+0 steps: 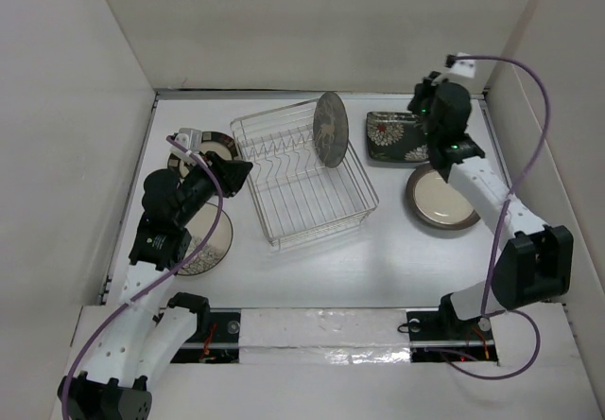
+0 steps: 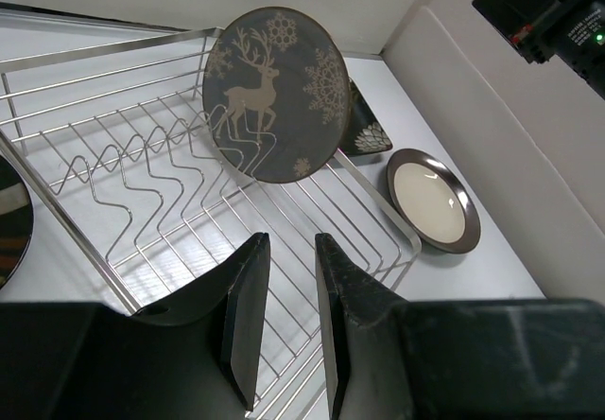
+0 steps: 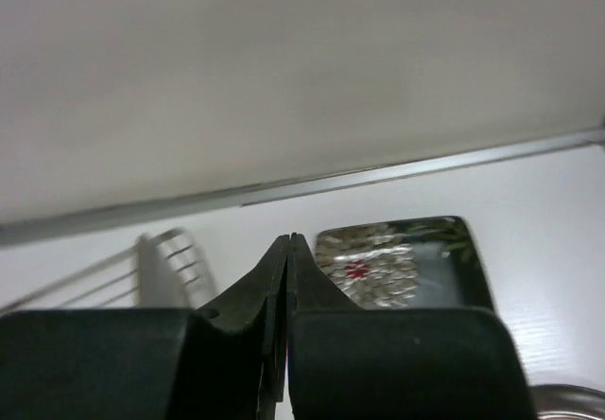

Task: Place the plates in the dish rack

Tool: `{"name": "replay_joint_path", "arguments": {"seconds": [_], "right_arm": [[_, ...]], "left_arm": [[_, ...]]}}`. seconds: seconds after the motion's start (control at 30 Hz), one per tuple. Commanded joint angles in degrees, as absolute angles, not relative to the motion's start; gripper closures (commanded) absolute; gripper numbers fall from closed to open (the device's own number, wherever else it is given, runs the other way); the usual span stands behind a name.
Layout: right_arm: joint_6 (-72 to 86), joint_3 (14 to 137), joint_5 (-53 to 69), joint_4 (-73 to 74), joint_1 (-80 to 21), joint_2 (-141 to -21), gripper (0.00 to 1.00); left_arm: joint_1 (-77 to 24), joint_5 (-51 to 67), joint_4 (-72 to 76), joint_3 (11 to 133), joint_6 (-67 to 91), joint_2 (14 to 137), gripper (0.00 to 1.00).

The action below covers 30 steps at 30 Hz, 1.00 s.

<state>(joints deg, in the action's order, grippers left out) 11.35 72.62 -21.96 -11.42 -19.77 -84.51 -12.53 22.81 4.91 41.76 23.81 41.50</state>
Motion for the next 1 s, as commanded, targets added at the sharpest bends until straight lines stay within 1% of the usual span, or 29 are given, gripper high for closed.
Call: {"name": "replay_joint_path", "arguments": {"seconds": [0.0, 0.1, 0.17, 0.2, 0.23, 0.3, 0.33, 0.37, 0.43, 0.53, 0.7, 0.97], "right_arm": [[20.64, 67.60, -3.41, -13.45, -7.44, -84.28, 1.00], [24.26, 70.39, 11.01, -9.52, 0.33, -90.42, 1.00], [22.17, 74.96, 12.57, -6.08, 4.03, -96.12, 0.99], [21.19, 75.75, 11.09, -5.02, 4.74, -97.63, 0.95], [20.92, 76.37, 10.73, -5.10, 6.49, -99.13, 0.79], [21.88, 76.81, 14.47, -6.41, 8.86, -103.61, 0.65], [23.36, 77.69, 15.46, -6.85, 10.97, -106.76, 0.54], [23.90, 78.39, 16.60, -6.77, 11.94, -108.27, 0.52], [24.69, 80.23, 20.45, -6.68, 13.53, -111.25, 0.49], [24.79, 84.98, 22.84, -3.61, 15.46, -116.44, 0.47], [25.13, 88.24, 26.71, -0.71, 15.47, -121.02, 0.46], [27.24, 88.86, 31.73, -0.62, 13.89, -127.96, 0.48]], "left_arm": [[-12.74, 23.47, 8.09, 43.07, 23.21, 41.04, 0.77], [-12.74, 23.11, 7.56, 43.15, 23.03, 41.75, 0.77], [-12.74, 22.94, 7.82, 43.24, 22.94, 41.22, 0.77], [-12.74, 22.77, 7.74, 43.33, 22.85, 41.22, 0.77], [-12.74, 22.24, 7.65, 43.33, 22.76, 41.83, 0.77], [-13.27, 22.41, 7.73, 43.15, 22.94, 42.36, 0.77], [-13.27, 22.50, 8.00, 43.07, 23.03, 42.36, 0.77], [-13.79, 22.50, 7.82, 43.15, 22.77, 42.36, 0.77], [-13.80, 22.33, 7.91, 43.24, 22.85, 42.62, 0.77], [-13.80, 23.38, 8.35, 43.07, 23.20, 43.07, 0.77], [-13.80, 22.67, 7.73, 43.59, 22.76, 42.97, 0.77], [-13.80, 23.46, 7.64, 43.59, 22.76, 43.33, 0.77]]}}
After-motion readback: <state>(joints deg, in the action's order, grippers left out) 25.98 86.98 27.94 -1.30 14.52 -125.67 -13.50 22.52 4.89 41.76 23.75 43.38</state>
